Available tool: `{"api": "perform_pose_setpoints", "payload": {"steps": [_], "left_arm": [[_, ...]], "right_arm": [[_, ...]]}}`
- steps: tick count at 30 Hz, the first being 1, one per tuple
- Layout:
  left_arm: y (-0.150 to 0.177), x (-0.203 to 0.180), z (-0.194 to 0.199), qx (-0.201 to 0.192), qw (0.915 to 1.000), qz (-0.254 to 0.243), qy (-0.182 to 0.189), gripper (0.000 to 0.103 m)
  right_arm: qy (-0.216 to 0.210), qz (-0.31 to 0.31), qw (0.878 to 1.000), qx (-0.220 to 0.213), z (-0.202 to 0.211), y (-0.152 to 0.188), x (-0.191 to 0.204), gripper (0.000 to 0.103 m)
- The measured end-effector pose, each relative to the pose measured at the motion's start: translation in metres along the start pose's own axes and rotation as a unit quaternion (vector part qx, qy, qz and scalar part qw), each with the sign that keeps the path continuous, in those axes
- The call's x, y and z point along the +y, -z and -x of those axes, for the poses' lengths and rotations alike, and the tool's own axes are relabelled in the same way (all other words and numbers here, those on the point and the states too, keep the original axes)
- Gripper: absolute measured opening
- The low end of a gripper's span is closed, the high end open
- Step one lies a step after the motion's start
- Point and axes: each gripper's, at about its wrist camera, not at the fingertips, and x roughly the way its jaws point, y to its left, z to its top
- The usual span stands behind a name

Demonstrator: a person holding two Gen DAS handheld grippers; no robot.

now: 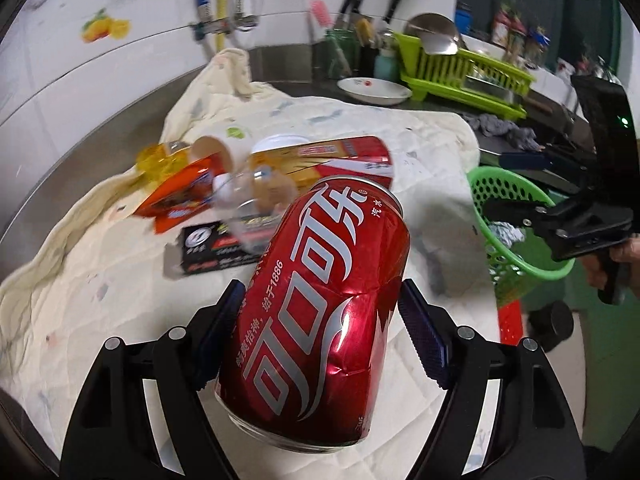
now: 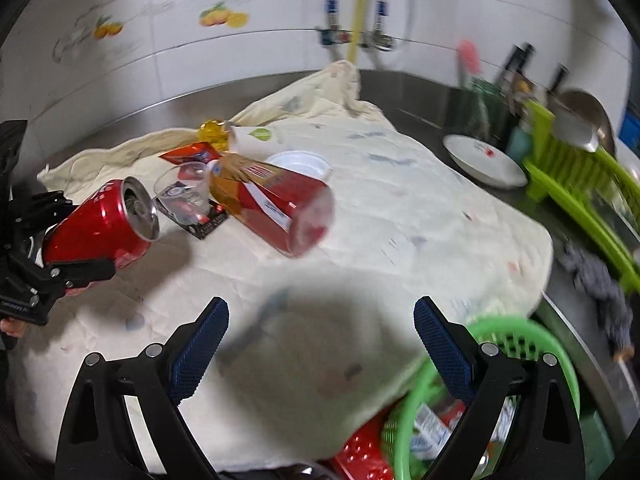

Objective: Collect trash
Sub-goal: 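Reach the right tool toward the clear plastic cup while the left holds the Coca-Cola can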

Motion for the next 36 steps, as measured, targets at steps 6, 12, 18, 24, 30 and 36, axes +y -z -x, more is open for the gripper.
{"api": "perform_pose_setpoints", "payload": {"steps": [6, 12, 18, 24, 30, 36], "left_arm": [[0.015, 0.025, 0.011, -0.003, 0.9990, 0.028, -0.035, 0.076], [0.024, 0.057, 0.023, -0.009, 0.9956, 0.069, -0.063, 0.076], [0.032, 0.080, 0.032, -0.017, 0.9920, 0.096, -0.080, 0.076], [0.040, 0.088, 0.036, -0.021, 0.9906, 0.108, -0.081, 0.076], [0.043, 0.093, 0.039, -0.022, 0.9897, 0.115, -0.082, 0.076], [0.045, 0.092, 0.039, -0.019, 0.9899, 0.114, -0.082, 0.076]], "right_arm": [[-0.039, 0.017, 0.999, 0.001, -0.024, -0.024, 0.027, 0.091], [-0.080, 0.026, 0.996, 0.002, -0.050, -0.041, 0.061, 0.084], [-0.107, 0.026, 0.994, -0.001, -0.070, -0.059, 0.087, 0.082], [-0.104, 0.036, 0.994, -0.001, -0.088, -0.074, 0.108, 0.082], [-0.092, 0.039, 0.995, 0.000, -0.108, -0.085, 0.120, 0.082], [-0.087, 0.022, 0.996, 0.004, -0.120, -0.089, 0.122, 0.067]]}}
